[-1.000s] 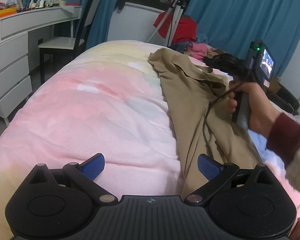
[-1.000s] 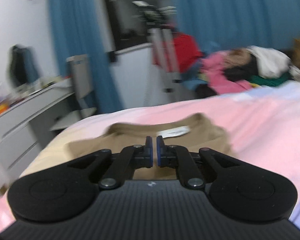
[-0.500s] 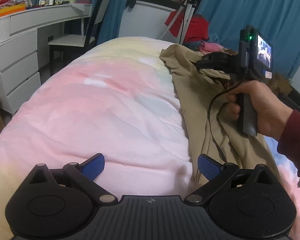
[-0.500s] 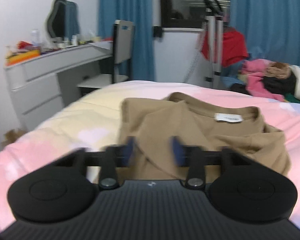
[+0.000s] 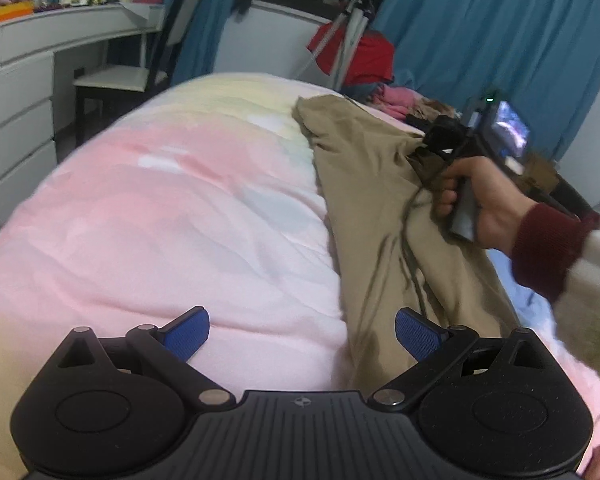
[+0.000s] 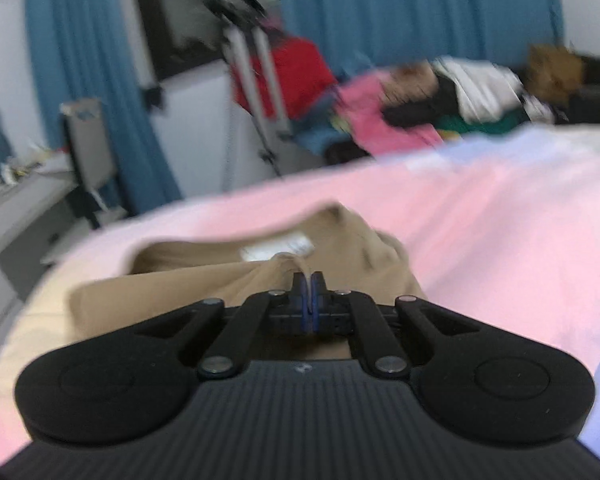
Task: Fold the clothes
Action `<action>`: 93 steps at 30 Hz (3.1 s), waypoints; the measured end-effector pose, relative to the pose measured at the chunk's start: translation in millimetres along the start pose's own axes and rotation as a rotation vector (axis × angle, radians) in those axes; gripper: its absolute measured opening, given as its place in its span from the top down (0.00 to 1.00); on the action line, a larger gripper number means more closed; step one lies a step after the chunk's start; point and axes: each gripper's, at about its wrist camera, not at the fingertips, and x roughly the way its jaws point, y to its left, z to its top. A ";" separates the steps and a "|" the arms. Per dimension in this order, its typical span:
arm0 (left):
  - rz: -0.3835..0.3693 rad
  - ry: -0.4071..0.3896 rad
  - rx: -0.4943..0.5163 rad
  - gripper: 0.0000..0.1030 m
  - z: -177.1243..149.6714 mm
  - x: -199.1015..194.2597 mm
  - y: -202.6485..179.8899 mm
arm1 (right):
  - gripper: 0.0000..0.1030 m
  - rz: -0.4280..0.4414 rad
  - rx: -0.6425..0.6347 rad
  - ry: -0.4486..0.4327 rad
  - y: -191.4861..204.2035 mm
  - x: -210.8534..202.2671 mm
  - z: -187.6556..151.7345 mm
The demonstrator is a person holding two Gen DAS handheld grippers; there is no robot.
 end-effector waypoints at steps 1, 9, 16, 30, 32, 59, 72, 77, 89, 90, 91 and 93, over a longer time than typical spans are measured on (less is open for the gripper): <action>0.000 0.006 0.010 0.02 -0.4 2.0 -1.5 | 0.95 0.003 0.007 0.003 -1.8 5.3 -3.4; 0.004 0.016 0.076 0.02 -3.6 14.4 -8.8 | 0.89 0.044 0.013 0.011 -5.4 2.3 -5.0; 0.001 0.000 0.107 0.02 -3.9 6.5 -14.2 | 0.31 0.151 -0.005 -0.025 -16.2 -97.4 -3.0; -0.231 0.050 -0.117 0.06 -10.2 -64.1 3.6 | 0.31 0.303 0.039 -0.002 -61.0 -344.6 -86.0; -0.187 0.074 -0.116 0.06 -13.4 -68.3 4.6 | 0.31 0.286 0.074 0.021 -71.8 -356.4 -99.4; 0.016 0.217 0.085 0.98 -53.1 -107.8 -26.3 | 0.30 0.273 0.396 0.150 -129.8 -340.3 -117.5; -0.119 0.151 0.650 0.97 -107.5 -118.8 -160.3 | 0.29 0.237 0.376 0.209 -129.1 -333.4 -120.5; -0.163 0.266 0.533 0.69 -105.4 -92.4 -142.3 | 0.29 0.226 0.325 0.271 -123.7 -325.8 -127.0; -0.185 0.263 -0.033 0.19 -48.7 -80.0 -42.1 | 0.29 0.222 0.329 0.373 -121.2 -320.1 -142.3; -0.188 0.286 -0.062 0.19 -46.2 -71.8 -36.9 | 0.29 0.208 0.318 0.384 -119.7 -319.6 -145.1; -0.197 0.309 -0.073 0.19 -45.4 -65.6 -35.2 | 0.29 0.193 0.307 0.395 -118.1 -318.8 -148.1; -0.184 0.341 -0.075 0.17 -47.6 -53.3 -37.0 | 0.30 0.174 0.294 0.429 -115.1 -315.9 -155.4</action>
